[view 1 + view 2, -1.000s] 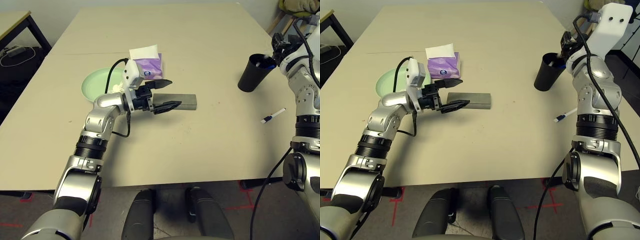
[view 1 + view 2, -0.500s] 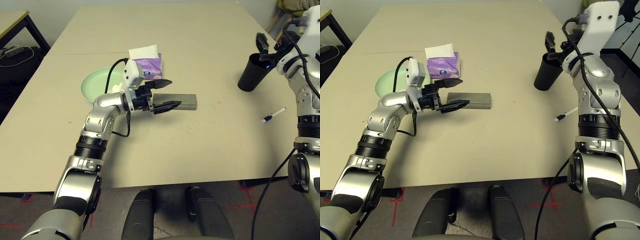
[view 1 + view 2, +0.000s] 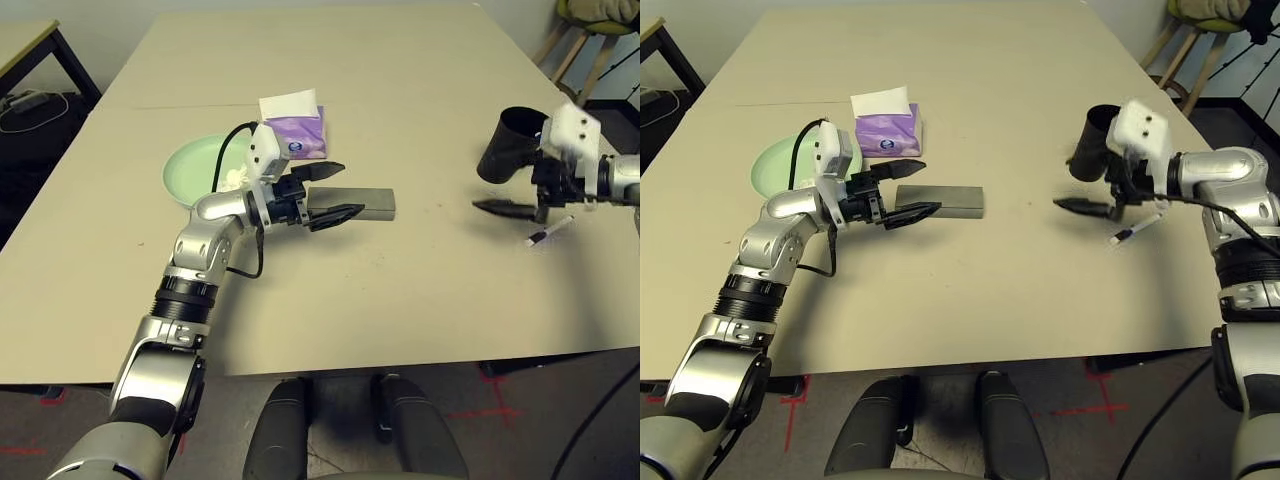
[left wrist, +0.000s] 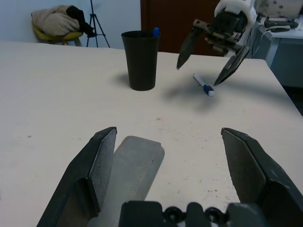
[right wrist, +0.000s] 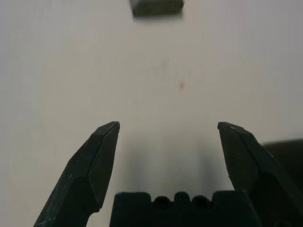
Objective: Organize and tidy the items on the table.
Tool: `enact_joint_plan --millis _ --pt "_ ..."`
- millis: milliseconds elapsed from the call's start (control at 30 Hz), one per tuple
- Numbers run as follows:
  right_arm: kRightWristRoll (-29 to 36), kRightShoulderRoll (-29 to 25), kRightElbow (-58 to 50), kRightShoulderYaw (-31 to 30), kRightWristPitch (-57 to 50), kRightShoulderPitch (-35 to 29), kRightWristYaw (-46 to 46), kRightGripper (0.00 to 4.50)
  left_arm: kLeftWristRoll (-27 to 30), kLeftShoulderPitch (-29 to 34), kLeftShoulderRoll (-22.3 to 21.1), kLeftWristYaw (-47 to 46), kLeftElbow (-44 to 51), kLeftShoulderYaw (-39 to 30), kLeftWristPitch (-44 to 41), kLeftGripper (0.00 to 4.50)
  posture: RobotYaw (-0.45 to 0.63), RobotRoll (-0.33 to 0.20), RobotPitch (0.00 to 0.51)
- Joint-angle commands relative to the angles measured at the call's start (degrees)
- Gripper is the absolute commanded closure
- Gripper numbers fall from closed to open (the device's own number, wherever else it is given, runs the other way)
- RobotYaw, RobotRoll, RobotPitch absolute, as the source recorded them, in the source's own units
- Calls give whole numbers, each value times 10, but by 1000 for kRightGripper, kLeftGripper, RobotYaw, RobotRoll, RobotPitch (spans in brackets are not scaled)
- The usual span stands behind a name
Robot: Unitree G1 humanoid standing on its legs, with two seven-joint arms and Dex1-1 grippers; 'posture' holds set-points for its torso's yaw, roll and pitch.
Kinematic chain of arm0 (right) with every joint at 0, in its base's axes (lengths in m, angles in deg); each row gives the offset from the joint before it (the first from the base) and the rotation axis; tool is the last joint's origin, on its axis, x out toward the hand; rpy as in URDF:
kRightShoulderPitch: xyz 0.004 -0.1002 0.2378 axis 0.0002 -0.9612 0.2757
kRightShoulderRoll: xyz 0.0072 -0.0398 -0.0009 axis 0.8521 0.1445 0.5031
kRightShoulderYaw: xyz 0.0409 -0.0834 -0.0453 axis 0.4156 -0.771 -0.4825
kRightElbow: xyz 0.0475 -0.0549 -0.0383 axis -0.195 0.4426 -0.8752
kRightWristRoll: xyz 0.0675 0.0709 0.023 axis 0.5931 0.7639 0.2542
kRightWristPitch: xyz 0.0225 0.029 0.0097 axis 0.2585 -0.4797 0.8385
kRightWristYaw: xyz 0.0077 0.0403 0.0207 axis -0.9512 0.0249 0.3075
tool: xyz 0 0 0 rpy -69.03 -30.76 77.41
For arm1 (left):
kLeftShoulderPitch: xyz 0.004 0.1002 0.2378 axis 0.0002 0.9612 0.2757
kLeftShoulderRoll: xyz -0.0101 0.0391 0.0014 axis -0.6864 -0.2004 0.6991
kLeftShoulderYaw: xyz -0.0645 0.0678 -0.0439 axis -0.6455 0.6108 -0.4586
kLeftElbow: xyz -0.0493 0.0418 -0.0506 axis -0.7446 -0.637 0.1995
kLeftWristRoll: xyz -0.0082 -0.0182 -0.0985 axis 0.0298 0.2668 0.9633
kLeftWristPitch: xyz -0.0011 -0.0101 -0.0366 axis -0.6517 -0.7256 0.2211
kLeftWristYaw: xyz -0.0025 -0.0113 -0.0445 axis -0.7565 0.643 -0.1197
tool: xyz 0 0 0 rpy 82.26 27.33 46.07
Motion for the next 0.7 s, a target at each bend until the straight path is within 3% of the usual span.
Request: enact_joint_plan --millis 33,300,700 --pt "-84 -28 66 -56 101 34 38 39 1 7 -1 1 11 0 -1 0 106 0 153" --pt "-246 -39 178 -158 263 131 10 39 2 12 0 0 21 -1 -7 0 114 0 156" --pt "-418 -31 246 -253 384 175 -183 39 2 25 -8 -11 39 -8 -14 0 164 0 163"
